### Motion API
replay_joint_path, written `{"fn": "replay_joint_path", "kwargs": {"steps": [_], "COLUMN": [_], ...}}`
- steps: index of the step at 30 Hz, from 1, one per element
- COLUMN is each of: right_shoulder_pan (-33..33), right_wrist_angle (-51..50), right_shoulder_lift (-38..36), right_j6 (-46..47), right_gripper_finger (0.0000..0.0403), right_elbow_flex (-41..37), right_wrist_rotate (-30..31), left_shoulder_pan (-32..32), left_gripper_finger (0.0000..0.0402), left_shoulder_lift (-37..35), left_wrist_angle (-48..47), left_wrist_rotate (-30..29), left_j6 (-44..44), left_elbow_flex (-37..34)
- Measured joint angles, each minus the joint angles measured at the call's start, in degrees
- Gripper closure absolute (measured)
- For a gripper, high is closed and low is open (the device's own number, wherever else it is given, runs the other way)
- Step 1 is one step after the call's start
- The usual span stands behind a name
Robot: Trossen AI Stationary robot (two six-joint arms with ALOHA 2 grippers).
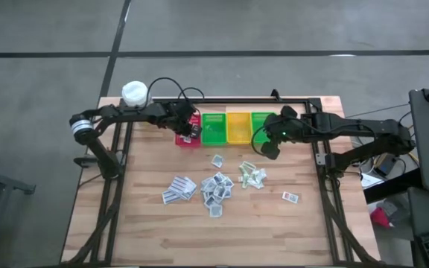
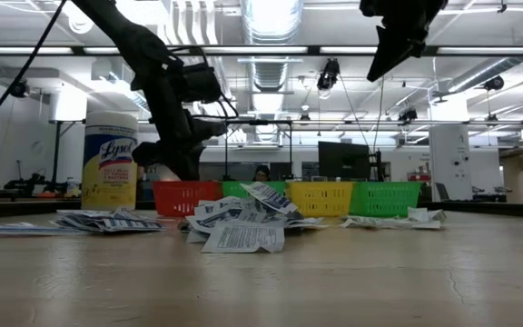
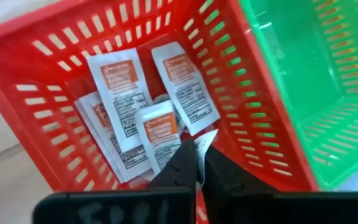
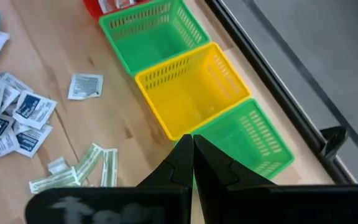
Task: Pick & Place First Aid Supplies
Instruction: Put the ointment pack into the red bin
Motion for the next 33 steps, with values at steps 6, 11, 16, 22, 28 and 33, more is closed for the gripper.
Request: {"fn": "replay_joint_path", "kwargs": {"steps": [6,11,16,22,28,33], "right_shoulder_pan": [0.0,0.0,0.0,0.02,0.32,1.84], "right_wrist_angle": [0.5,0.3,-0.96,-3.34,-3.19,-4.98], "right_shoulder_lift": [-0.62,-0.62,-0.62,-0.87,-0.95,-1.28], "right_j6": [0.68,1.9,2.09,2.32,2.39,-0.63], "right_gripper_finger": [0.0394,0.0394,0.0394,0.0394,0.0394,0.0394], "right_elbow_flex": [-2.43,-3.88,-5.07,-7.64,-8.89,-9.01], "right_wrist_rotate": [0.0,-0.03,-0.72,-5.58,-8.95,-13.1], "left_shoulder_pan": [0.02,0.1,0.65,1.3,1.57,0.91], "left_gripper_finger": [0.0333,0.0276,0.0243,0.0239,0.0239,0.0238], "left_shoulder_lift": [-0.47,-0.61,-2.32,-6.9,-12.17,-17.06], "left_wrist_angle": [0.03,0.04,-0.65,-0.61,-0.57,-0.12], "left_wrist_rotate": [0.56,0.62,1.38,-2.72,-6.29,-5.85], "left_j6": [0.31,0.01,0.52,3.78,4.88,7.77], "left_elbow_flex": [0.0,0.0,2.25,3.74,3.74,3.74]}}
